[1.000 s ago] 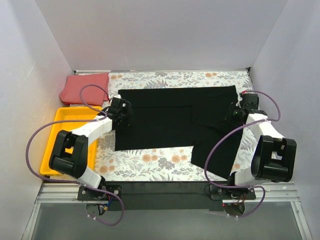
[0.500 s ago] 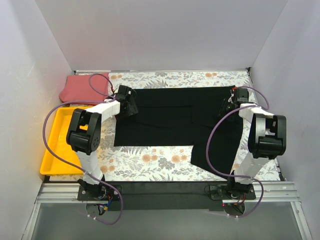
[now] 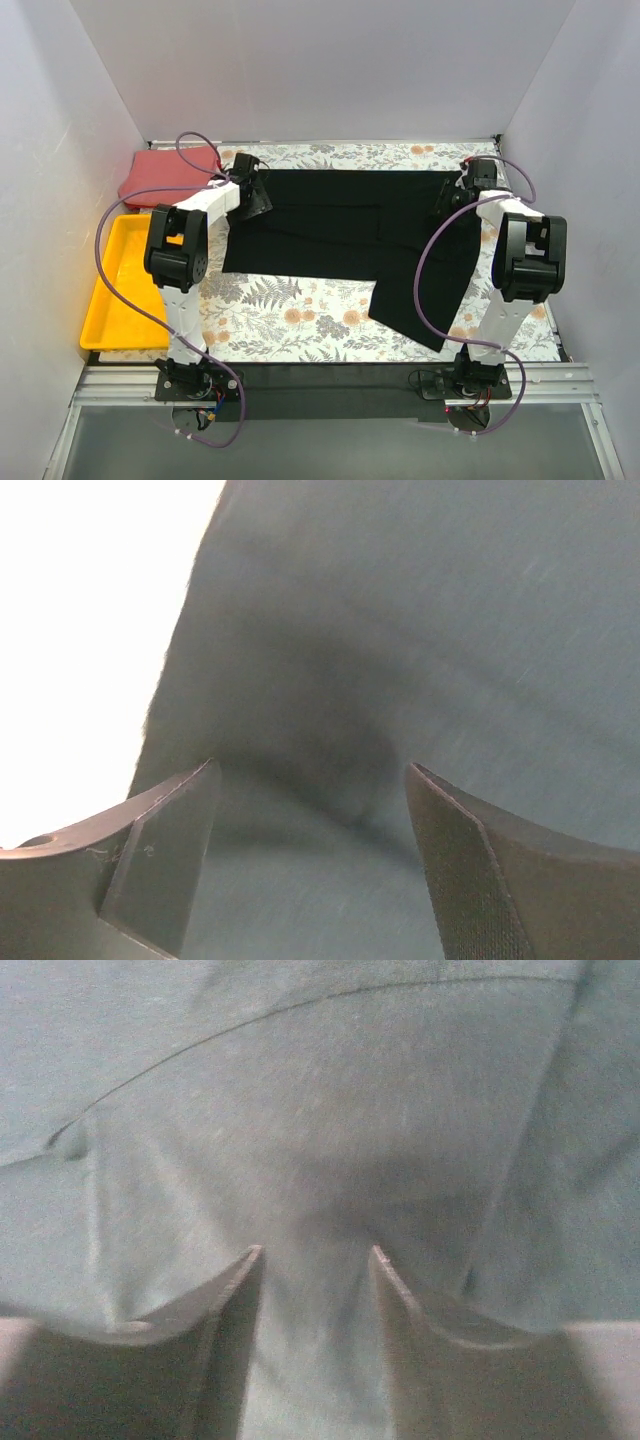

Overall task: Fold and stack the t-shirts
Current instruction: Fold the tshirt

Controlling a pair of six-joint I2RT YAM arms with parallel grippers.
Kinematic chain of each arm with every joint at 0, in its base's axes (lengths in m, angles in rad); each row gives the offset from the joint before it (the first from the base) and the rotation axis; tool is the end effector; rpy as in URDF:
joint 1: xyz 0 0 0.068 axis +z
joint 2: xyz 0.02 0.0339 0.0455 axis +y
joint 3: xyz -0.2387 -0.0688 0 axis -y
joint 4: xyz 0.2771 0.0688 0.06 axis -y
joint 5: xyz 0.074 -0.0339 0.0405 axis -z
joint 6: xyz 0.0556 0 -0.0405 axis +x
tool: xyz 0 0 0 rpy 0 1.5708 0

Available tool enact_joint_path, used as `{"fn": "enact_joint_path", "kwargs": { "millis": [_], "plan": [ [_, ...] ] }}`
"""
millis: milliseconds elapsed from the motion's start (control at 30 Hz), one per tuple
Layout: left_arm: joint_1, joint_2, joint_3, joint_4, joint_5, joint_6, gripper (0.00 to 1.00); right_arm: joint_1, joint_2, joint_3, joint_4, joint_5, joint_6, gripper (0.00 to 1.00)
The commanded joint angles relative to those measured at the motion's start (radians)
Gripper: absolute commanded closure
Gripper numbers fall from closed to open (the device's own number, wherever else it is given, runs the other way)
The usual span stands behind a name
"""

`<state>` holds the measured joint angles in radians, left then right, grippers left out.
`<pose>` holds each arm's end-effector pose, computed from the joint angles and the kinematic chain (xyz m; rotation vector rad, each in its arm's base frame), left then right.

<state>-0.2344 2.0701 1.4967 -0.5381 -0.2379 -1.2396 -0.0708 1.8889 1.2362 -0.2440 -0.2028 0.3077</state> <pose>0.4469 -0.0933 0.1084 -1.3360 2.2774 -0.1811 0.4311 -0.0193 0.1192 0.3787 2.4457 0.3523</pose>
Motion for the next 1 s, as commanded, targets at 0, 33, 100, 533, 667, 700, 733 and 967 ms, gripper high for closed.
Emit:
{"fn": "enact_joint_path", "kwargs": {
  "millis": [0,33,100,533,667,700,733,967],
  "plan": [
    [0.003,-0.198,-0.058,-0.101,-0.041,-0.032,0.26,0.002,-0.160,0.005,-0.067,0.025,-0.005,0.43],
    [0.001,-0.244,-0.120,-0.109,-0.044,-0.040,0.26,-0.001,-0.187,-0.004,-0.090,0.022,0.005,0.42],
    [-0.003,-0.388,-0.194,-0.114,-0.063,-0.041,0.24,-0.004,-0.262,-0.032,-0.161,0.006,0.005,0.40],
    [-0.002,-0.762,-0.661,-0.116,-0.144,-0.129,0.27,-0.043,-0.678,-0.417,-0.284,-0.075,-0.047,0.15],
    [0.000,-0.682,-0.647,-0.069,-0.178,-0.139,0.32,-0.044,-0.744,-0.475,-0.284,-0.041,-0.067,0.16],
    [0.000,-0.662,-0.633,-0.056,-0.199,-0.139,0.34,-0.044,-0.754,-0.478,-0.284,-0.037,-0.071,0.17],
    [0.000,-0.636,-0.627,-0.045,-0.204,-0.136,0.38,-0.044,-0.761,-0.478,-0.284,-0.032,-0.074,0.18],
    [0.001,-0.516,-0.590,-0.019,-0.179,-0.118,0.46,-0.043,-0.761,-0.474,-0.287,-0.014,-0.079,0.18]
  ]
}}
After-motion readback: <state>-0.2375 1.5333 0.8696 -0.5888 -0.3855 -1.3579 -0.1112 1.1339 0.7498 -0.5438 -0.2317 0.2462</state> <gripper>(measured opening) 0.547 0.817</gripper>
